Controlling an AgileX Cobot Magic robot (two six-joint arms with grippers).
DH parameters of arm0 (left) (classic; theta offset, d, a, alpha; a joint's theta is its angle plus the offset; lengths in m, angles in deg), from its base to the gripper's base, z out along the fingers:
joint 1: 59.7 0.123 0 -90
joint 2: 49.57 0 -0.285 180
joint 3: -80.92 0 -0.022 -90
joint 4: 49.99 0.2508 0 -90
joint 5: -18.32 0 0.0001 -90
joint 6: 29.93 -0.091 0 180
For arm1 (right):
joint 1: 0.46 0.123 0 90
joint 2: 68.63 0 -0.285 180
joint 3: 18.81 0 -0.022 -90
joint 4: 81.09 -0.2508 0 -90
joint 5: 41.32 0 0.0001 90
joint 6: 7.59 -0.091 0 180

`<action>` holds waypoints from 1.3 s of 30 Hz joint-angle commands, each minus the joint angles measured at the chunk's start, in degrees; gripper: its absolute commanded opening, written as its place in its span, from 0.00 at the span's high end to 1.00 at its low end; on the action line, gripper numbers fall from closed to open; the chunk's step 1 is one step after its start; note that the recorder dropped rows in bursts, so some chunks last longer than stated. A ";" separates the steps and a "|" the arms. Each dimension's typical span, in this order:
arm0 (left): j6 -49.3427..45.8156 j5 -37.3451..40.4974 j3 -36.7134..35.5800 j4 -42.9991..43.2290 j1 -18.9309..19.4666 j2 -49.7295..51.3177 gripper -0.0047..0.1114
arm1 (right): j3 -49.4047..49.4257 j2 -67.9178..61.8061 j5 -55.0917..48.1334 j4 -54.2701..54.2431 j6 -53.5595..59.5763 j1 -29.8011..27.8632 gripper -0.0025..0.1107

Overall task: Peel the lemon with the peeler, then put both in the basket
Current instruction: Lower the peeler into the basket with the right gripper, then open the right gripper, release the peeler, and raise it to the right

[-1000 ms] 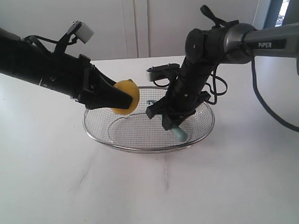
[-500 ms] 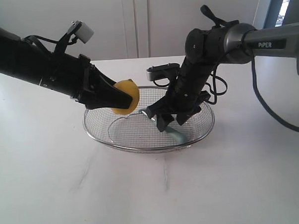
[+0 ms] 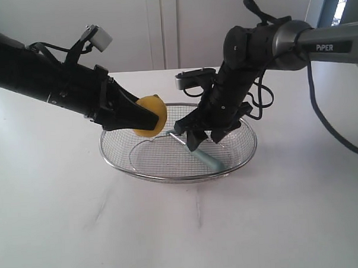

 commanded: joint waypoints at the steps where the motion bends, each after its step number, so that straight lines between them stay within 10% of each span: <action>1: 0.04 1.09 -0.28 -1.73 0.17 -0.54 0.96 | 0.27 1.66 -0.72 0.26 0.29 0.01 0.50; 14: 0.04 1.09 -0.28 -1.73 0.17 -0.54 0.96 | 0.27 3.88 -4.75 0.26 0.29 0.01 0.98; 39: 0.04 1.09 -0.28 -1.73 0.17 -0.54 0.96 | 0.27 6.43 -7.28 0.05 -7.69 0.01 0.98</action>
